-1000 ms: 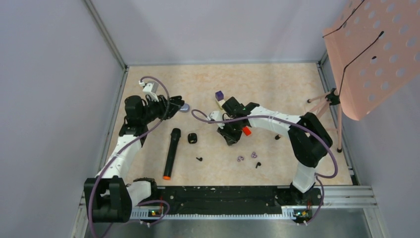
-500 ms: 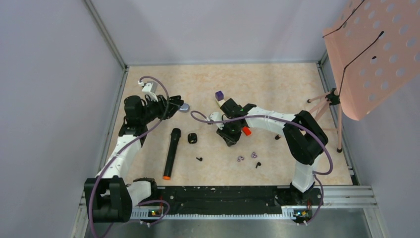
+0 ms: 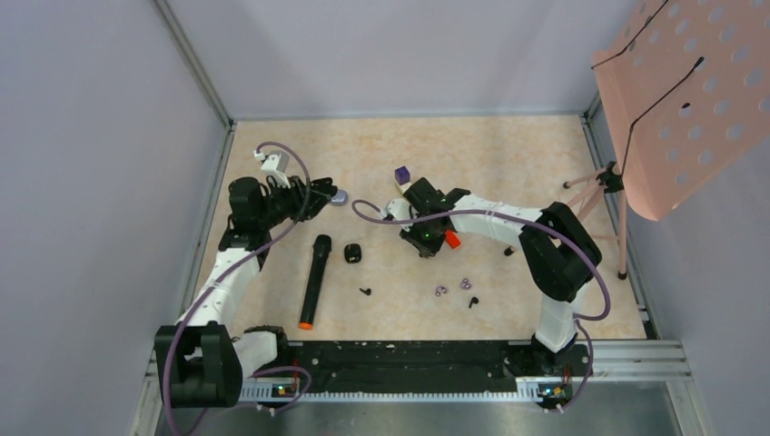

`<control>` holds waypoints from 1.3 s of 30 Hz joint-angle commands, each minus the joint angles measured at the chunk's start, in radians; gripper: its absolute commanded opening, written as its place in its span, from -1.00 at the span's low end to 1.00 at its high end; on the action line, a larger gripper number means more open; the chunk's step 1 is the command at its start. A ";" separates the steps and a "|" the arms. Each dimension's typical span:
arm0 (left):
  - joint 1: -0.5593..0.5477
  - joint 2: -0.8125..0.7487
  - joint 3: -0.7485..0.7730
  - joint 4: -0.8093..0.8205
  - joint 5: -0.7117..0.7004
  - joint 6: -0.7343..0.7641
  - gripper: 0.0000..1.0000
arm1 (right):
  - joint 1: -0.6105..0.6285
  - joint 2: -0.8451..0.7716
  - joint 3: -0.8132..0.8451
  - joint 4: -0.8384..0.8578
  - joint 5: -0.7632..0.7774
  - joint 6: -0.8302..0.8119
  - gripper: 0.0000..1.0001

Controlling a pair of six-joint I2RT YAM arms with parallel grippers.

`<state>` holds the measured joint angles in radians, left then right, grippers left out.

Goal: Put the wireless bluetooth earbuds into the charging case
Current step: Pick up the earbud from the center of the board, then place the earbud in the charging case.

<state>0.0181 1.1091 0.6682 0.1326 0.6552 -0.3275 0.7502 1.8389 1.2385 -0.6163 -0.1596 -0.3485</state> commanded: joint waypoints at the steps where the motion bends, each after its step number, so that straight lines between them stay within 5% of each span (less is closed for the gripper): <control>1: 0.005 -0.020 -0.004 0.060 -0.005 -0.014 -1.00 | -0.014 0.001 0.019 0.032 0.115 -0.005 -0.67; 9: 0.005 -0.010 -0.009 0.080 0.034 -0.014 -1.00 | -0.025 -0.036 0.029 -0.002 0.081 -0.014 -0.99; 17: -0.013 0.040 -0.012 0.214 0.278 0.049 -1.00 | -0.099 -0.266 0.121 -0.115 -0.092 -0.105 -1.00; 22: -0.125 0.085 0.074 0.156 0.359 0.190 -1.00 | -0.097 -0.379 0.222 -0.123 -0.261 -0.158 -1.00; 27: -0.228 0.115 0.168 0.025 0.400 0.380 -1.00 | -0.054 -0.364 0.346 -0.119 -0.303 -0.156 -1.00; 39: -0.317 0.149 0.254 0.017 0.490 0.420 -1.00 | 0.021 -0.274 0.443 -0.060 -0.275 -0.129 -1.00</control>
<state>-0.2909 1.2556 0.8661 0.1322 1.0897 0.0658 0.7628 1.5620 1.6188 -0.7013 -0.4194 -0.4782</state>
